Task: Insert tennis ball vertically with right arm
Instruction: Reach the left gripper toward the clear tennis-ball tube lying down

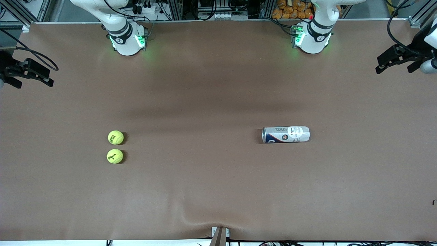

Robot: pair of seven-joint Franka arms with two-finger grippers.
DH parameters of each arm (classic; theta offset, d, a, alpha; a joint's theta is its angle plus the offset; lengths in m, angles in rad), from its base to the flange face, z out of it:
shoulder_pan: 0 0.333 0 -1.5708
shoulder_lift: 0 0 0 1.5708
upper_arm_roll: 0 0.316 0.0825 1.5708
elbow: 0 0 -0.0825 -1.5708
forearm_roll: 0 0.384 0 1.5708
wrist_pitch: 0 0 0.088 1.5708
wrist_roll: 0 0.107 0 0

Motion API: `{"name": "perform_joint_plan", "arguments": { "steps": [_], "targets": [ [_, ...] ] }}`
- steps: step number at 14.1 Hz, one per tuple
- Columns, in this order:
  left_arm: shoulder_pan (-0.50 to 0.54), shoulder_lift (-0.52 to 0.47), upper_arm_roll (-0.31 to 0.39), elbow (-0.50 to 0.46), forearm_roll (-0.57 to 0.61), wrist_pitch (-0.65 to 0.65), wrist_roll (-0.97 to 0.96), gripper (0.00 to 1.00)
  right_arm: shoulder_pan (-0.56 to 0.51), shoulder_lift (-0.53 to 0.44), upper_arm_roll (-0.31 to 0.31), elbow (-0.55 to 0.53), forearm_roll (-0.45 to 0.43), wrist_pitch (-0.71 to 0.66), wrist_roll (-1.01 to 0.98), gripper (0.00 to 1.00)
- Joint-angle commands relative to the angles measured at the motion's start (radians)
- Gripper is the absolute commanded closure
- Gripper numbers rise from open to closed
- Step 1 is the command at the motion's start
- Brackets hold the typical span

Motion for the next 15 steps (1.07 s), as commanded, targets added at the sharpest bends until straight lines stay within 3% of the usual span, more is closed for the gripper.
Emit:
{"name": "perform_joint_plan", "arguments": {
  "steps": [1, 15],
  "targets": [
    [0.005, 0.021, -0.003, 0.046, -0.006, -0.012, 0.013, 0.00, -0.015, -0.014, 0.006, -0.011, 0.012, -0.003, -0.012, 0.00],
    [-0.003, 0.070, -0.006, 0.060, 0.001, -0.043, 0.027, 0.00, -0.015, -0.014, 0.006, -0.011, 0.012, -0.003, -0.013, 0.00]
  ]
}}
